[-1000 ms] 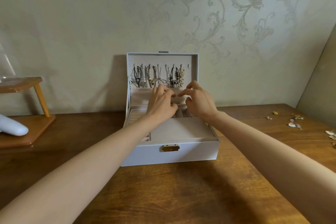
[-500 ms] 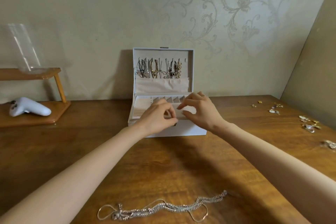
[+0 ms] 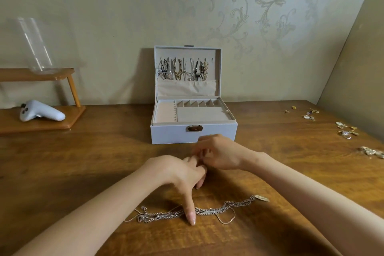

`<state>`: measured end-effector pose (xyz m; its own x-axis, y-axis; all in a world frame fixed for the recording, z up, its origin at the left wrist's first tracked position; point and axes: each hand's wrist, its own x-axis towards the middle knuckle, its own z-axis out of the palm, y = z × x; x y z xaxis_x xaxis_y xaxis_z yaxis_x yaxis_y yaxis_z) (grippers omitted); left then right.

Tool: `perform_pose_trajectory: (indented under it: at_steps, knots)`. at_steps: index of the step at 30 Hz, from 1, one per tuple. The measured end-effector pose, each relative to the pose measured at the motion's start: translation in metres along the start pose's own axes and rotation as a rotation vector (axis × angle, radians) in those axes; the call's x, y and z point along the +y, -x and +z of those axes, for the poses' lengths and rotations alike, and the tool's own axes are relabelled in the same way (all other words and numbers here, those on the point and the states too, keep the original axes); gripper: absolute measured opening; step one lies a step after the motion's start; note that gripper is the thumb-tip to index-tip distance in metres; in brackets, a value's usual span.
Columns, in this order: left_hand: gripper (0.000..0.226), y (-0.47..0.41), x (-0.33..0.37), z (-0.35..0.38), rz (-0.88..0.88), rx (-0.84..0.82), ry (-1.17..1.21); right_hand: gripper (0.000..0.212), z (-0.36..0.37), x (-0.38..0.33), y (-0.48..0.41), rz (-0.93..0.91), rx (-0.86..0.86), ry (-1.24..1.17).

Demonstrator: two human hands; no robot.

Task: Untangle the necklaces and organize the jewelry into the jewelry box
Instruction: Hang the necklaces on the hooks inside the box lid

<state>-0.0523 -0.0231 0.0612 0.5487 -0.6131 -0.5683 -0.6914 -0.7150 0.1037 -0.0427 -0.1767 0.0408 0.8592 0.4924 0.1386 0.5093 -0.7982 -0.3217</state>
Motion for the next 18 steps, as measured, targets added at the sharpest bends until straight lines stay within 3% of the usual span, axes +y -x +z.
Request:
perform_pose_trajectory:
  at_steps: [5,11,16,18]
  knots:
    - [0.047,-0.008,-0.01,0.001,0.022,0.089,0.096,0.027,0.003,0.008,-0.003,0.051,-0.007,-0.079]
    - [0.014,-0.022,-0.027,0.0,0.136,0.313,0.294,0.025,-0.001,0.017,-0.016,0.151,-0.07,-0.171]
    - [0.015,-0.028,-0.038,-0.002,0.082,0.421,0.186,0.016,-0.008,0.022,-0.016,0.199,-0.136,-0.342]
    - [0.012,-0.029,-0.041,-0.003,0.068,0.462,0.304,0.014,-0.012,0.023,-0.013,0.221,-0.195,-0.407]
